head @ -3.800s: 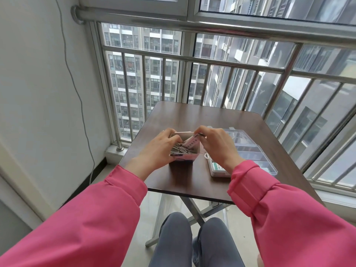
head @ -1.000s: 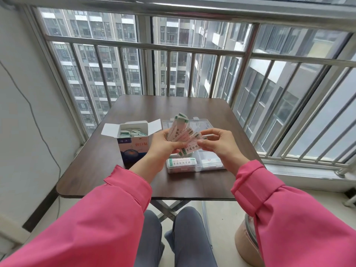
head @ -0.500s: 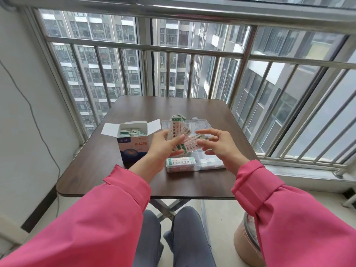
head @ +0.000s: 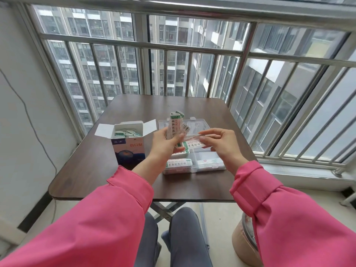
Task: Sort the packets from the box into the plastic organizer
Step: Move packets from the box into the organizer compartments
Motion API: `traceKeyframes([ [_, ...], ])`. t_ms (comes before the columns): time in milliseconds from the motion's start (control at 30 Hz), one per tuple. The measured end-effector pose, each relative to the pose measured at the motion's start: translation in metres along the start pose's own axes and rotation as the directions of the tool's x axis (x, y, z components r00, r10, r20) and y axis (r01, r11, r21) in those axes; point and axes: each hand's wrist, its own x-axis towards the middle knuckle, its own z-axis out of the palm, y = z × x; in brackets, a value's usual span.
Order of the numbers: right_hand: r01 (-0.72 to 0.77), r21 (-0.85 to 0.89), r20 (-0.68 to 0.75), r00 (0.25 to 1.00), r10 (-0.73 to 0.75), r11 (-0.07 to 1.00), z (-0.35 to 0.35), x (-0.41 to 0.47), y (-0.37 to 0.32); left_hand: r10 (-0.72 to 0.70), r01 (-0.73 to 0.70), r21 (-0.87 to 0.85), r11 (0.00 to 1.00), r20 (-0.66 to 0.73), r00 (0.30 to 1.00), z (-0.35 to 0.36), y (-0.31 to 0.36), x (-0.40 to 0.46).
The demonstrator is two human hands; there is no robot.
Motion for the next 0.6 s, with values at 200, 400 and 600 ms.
traceKeyframes([
  [200, -0.07, 0.027, -0.016, 0.997, 0.071, 0.997, -0.0015, 0.0062, 0.006, -0.011, 0.011, -0.014, 1.0, -0.026, 1.0, 0.0007, -0.0038, 0.003],
  [400, -0.127, 0.07, 0.013, 0.992, 0.127, 0.989, -0.001, 0.0082, 0.0104, 0.033, -0.033, 0.013, 0.999, -0.02, 0.999, 0.0021, -0.0061, 0.0036],
  [600, -0.19, 0.161, 0.072, 0.981, 0.18, 0.969, 0.003, 0.0068, 0.0093, 0.091, -0.091, 0.032, 0.995, 0.008, 0.996, 0.0072, -0.0068, -0.0002],
])
